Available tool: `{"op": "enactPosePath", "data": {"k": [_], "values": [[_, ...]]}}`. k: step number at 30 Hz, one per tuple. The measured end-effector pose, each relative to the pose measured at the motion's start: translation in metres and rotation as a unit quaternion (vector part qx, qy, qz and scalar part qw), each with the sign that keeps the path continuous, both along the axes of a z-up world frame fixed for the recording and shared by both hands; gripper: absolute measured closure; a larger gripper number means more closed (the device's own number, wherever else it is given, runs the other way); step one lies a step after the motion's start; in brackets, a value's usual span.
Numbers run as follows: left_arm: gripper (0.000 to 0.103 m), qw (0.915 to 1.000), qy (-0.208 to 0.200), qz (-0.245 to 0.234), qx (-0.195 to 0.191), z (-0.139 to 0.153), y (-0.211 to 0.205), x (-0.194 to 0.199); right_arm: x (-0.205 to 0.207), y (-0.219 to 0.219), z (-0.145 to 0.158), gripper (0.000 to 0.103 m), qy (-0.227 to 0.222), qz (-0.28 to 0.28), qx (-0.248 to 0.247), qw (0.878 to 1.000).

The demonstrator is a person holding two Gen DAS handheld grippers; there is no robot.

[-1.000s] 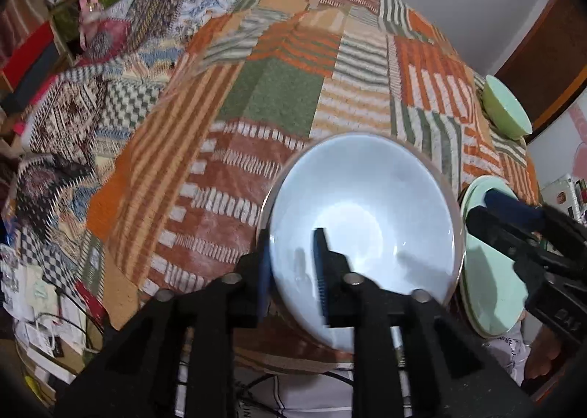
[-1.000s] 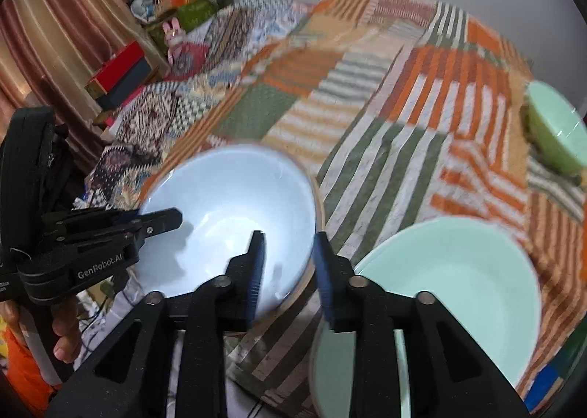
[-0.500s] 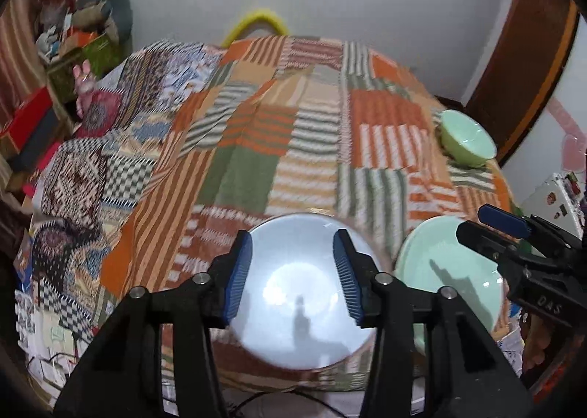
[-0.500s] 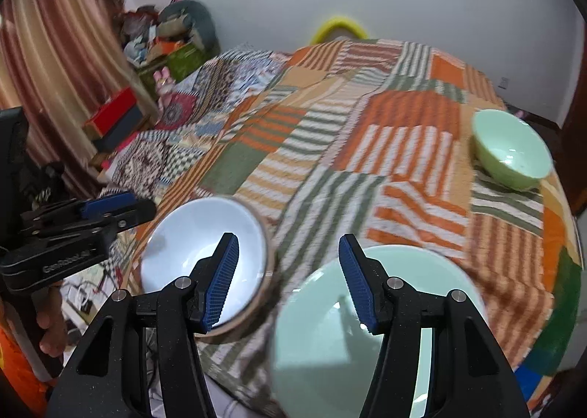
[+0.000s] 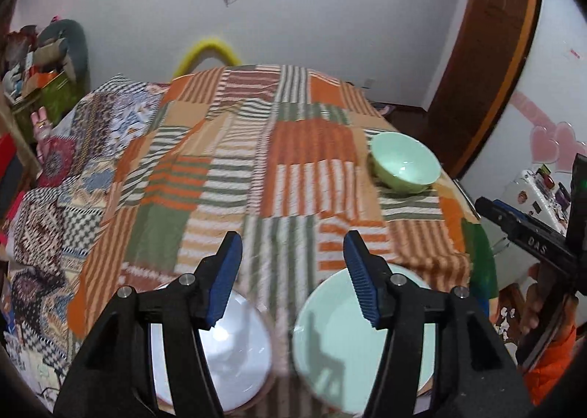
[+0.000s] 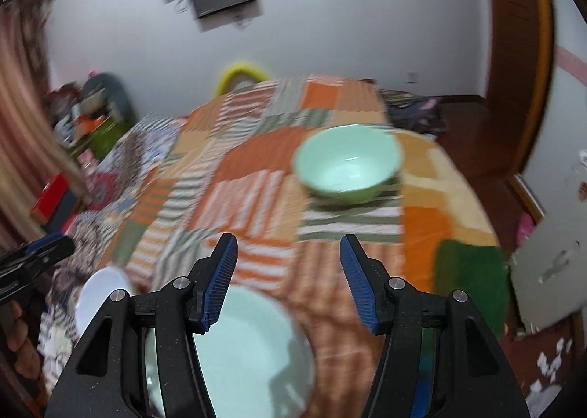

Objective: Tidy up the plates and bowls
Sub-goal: 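Close the left tool on the mint-green bowl rim while the right tool grips it too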

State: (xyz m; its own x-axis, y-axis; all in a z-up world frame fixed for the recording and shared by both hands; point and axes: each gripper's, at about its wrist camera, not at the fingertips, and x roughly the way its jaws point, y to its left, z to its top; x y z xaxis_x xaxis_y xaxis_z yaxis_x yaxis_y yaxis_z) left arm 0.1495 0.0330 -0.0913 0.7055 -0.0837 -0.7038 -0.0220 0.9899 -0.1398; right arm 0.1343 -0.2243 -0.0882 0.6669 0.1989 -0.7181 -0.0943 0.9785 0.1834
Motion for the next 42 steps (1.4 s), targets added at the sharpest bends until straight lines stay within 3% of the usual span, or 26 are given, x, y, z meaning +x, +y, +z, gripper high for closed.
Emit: {"op": "enactPosePath", "data": {"k": [9, 22, 29, 33, 37, 42], "values": [[0.046, 0.9992, 0.002, -0.04, 0.008, -0.001, -0.05, 0.051, 0.039, -0.051, -0.002, 0.048, 0.0, -0.059, -0.016, 0.998], [0.046, 0.9975, 0.04, -0.058, 0.005, -0.037, -0.072, 0.109, 0.12, -0.057, -0.054, 0.048, 0.077, -0.067, -0.01, 0.995], [0.046, 0.9964, 0.064, -0.055, -0.003, -0.056, -0.07, 0.128, 0.138, -0.054, -0.074, 0.049, 0.098, -0.056, -0.01, 0.994], [0.046, 0.9957, 0.074, -0.055, -0.01, -0.062, -0.071, 0.138, 0.146, -0.053, -0.082, 0.077, 0.108, -0.046, -0.006, 0.993], [0.046, 0.9951, 0.079, -0.055, -0.019, -0.064, -0.075, 0.151, 0.143, -0.05, -0.081, 0.08, 0.097, -0.033, -0.018, 0.995], [0.046, 0.9941, 0.091, -0.053, -0.026, -0.072, -0.083, 0.169, 0.131, -0.048, -0.076, 0.081, 0.097, 0.006, 0.009, 0.995]]}}
